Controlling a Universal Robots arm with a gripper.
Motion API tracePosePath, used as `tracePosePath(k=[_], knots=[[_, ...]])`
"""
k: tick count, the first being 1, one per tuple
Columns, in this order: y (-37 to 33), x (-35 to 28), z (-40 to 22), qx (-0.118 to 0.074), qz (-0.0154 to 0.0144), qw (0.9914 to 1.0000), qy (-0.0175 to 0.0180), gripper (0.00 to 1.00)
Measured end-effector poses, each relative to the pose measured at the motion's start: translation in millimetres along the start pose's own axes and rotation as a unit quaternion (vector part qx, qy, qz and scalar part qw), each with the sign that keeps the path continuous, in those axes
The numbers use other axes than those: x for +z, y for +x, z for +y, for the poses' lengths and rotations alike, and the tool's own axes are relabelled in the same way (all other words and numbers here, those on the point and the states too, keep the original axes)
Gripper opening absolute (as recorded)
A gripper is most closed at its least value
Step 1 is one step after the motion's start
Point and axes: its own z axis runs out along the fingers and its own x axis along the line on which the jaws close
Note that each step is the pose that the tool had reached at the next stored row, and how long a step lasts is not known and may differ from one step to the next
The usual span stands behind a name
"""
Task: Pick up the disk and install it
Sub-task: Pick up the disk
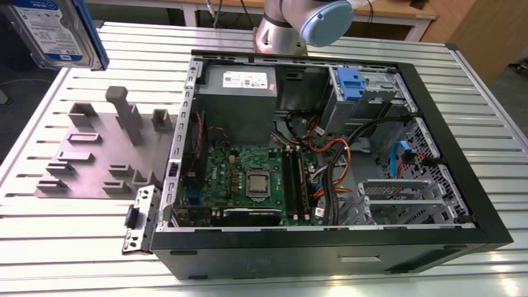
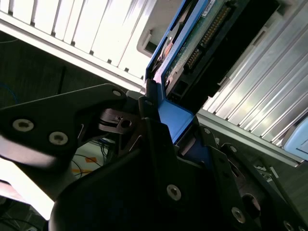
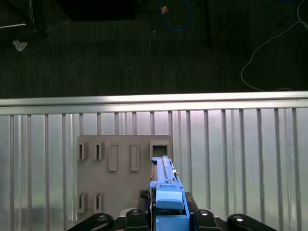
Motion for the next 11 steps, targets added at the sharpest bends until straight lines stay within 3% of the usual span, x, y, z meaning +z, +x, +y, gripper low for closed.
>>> tracePosePath(k=[11], knots=[[0.0,-4.8,0.1,0.000,0.0000,1.00000,0.0000,0.37]])
